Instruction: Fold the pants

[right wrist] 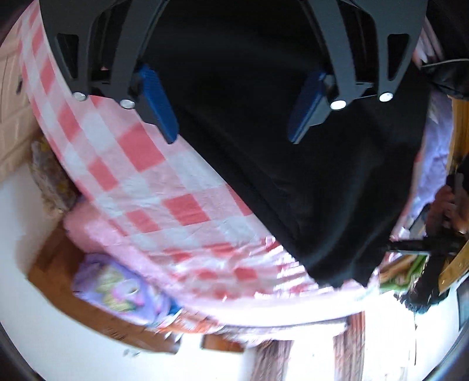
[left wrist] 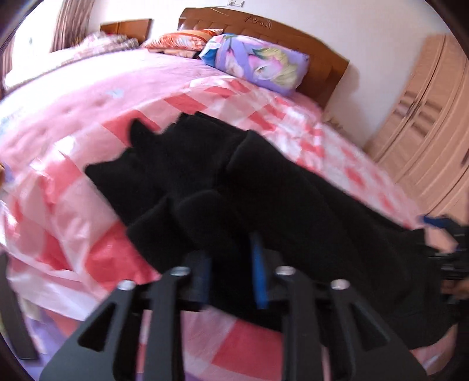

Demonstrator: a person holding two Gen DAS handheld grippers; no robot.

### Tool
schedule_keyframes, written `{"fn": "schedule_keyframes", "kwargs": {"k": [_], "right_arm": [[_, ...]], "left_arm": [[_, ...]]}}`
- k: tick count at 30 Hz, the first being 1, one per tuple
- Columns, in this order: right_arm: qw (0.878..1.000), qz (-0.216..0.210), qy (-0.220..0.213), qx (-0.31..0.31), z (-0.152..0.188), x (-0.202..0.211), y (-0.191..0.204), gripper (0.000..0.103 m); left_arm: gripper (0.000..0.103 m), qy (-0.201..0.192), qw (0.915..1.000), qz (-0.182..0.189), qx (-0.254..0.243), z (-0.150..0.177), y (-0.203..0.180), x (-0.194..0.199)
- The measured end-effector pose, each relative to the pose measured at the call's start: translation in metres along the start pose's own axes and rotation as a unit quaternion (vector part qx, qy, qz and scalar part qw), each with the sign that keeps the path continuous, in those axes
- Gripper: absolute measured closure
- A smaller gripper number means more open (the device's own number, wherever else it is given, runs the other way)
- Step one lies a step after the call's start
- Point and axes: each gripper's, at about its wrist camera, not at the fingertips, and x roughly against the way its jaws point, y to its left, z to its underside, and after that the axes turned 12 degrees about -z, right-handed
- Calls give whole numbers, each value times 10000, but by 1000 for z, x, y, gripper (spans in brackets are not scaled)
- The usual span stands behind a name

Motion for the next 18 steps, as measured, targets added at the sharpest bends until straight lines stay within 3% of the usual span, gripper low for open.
{"fn": "schedule_keyframes", "kwargs": {"k": [3,7,9,11,14,18], "right_arm": [[9986,-445,270,42,-1,-23,-11,40],[9945,-962,406,75,2,-38,-13,50],[9935,-1086,349,33,3,-38,-11,55],[9921,-1225,279,23,5,-37,-10,69],[9947,-916,209,417,5,-31,10,83],[9964,-211,-11,818,7,-13,31,86]], "left_arm": [[55,18,9996,222,159,-3,0,-1],[58,43,9989,414,228,-6,0,-10],[83,62,9987,435,263,-6,0,-15],[93,3,9981,505,341,-5,2,-16],[95,-365,9983,385,252,-2,-3,-1],[95,-1058,9942,173,-33,-11,-24,36]]}}
